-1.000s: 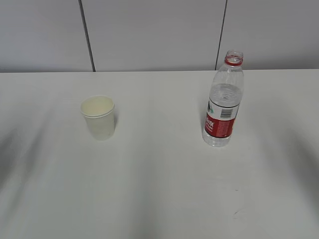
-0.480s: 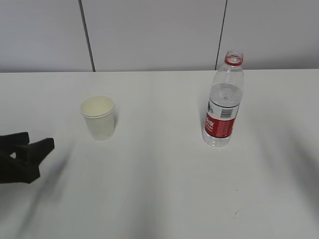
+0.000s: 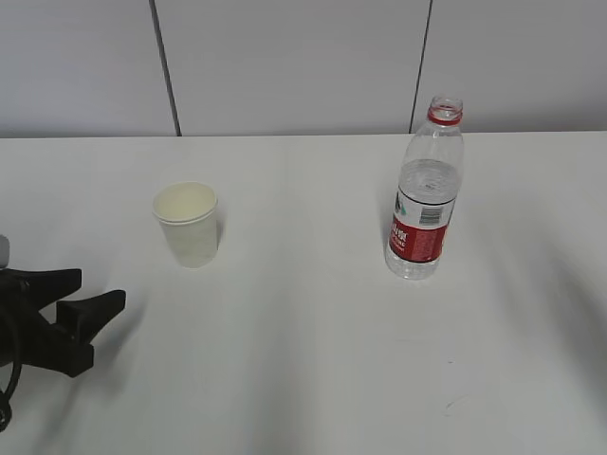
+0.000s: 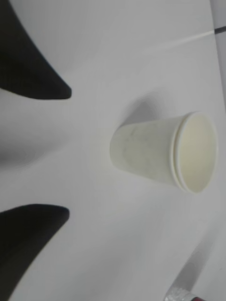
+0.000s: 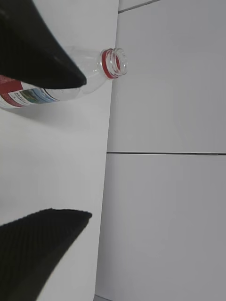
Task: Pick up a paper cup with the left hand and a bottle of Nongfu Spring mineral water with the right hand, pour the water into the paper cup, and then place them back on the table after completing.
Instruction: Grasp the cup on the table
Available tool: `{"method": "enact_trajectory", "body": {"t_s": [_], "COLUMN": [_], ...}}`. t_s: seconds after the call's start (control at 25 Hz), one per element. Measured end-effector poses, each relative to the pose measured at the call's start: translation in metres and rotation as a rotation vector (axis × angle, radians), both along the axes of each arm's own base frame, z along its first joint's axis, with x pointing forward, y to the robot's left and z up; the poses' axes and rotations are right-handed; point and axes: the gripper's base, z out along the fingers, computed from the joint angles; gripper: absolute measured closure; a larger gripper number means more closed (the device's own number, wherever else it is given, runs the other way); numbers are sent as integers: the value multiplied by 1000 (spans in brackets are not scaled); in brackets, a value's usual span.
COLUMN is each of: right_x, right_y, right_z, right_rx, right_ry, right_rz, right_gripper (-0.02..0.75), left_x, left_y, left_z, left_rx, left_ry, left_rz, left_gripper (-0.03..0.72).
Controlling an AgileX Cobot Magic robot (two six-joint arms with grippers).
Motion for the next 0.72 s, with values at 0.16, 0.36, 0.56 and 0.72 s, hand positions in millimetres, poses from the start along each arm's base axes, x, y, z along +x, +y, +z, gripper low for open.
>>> {"method": "enact_trajectory", "body": {"t_s": [0.16,0.36,0.56,0.72], "right_x": [0,0,1,1], "right_y": [0,0,0,0], "right_z": [0,2,3,4], "right_rx": [0,1,3,4], "right_ry": [0,-18,-34,-50], "right_rz": [0,1,2,3], "right_gripper": [151,151,151,151], "left_x": [12,31,55,78], "left_y": [-1,-17,-43,-60], "left_z": [2,-5,-19,-32], "left_rx": [-2,-10,-25,-37], "left_ry": [-28,-36,-38,-48], "left_rz": [2,-17,-25,-7], "left_gripper": [225,114,96,96]}}
